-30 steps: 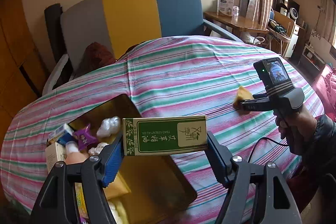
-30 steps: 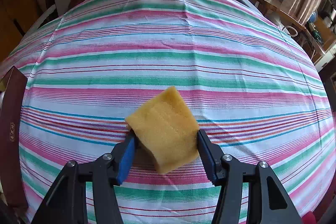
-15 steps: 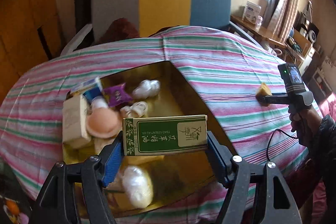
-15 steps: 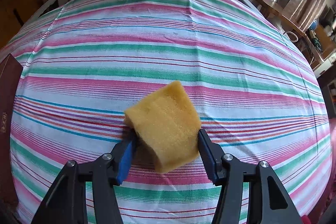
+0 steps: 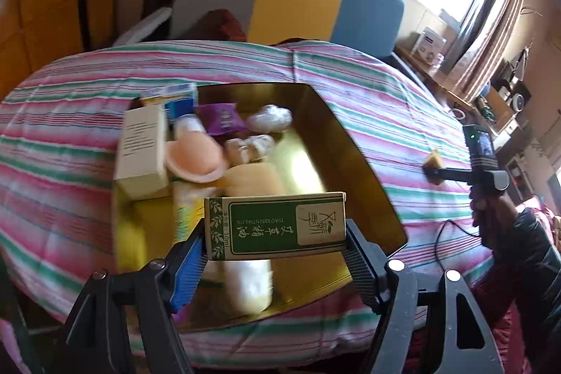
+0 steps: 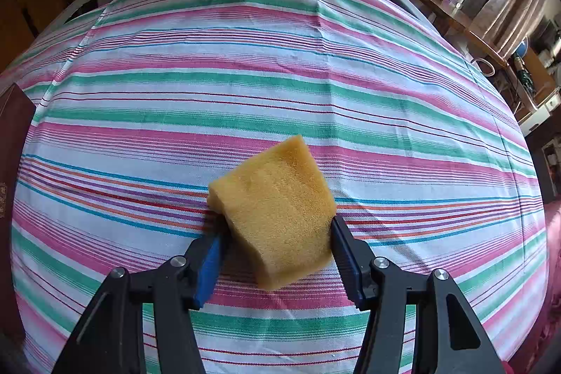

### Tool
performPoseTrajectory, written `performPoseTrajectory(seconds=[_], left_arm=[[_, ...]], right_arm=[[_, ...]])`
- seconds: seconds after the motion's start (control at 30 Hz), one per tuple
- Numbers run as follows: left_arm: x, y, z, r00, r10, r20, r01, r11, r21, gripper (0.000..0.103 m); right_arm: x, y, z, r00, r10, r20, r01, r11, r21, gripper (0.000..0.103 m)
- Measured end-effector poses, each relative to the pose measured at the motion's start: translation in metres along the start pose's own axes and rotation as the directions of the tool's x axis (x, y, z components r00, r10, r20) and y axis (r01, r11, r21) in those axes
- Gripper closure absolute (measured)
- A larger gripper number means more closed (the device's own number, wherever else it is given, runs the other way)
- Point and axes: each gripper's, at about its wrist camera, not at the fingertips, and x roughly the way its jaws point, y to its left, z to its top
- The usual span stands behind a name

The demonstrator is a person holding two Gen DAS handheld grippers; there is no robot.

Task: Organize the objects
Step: 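Carry green box into tray with left tool while right tool holds sponge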

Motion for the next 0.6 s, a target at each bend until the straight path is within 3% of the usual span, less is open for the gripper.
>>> performPoseTrajectory(seconds=[0.2, 0.33, 0.6], left_arm=[[0.044, -0.015, 0.042, 0.988, -0.124, -0.087, 0.115, 0.988, -0.099, 0.03], [0.081, -0.009, 0.064, 0.972, -0.182, -0.146, 0.145, 0.961, -0.234, 0.03], [0.134, -0.012, 0.084, 0.965, -0.142, -0.222, 0.085, 0.965, -0.246, 0.03]], right_arm=[[-0.002, 0.001, 0.002, 1.0, 0.0, -0.002, 0.0, 1.0, 0.002, 0.044], [-0.002, 0.001, 0.002, 1.0, 0.001, -0.003, -0.001, 1.0, 0.001, 0.044], [-0.001, -0.001, 0.004, 1.0, 0.005, -0.01, -0.005, 1.0, 0.006, 0.042]])
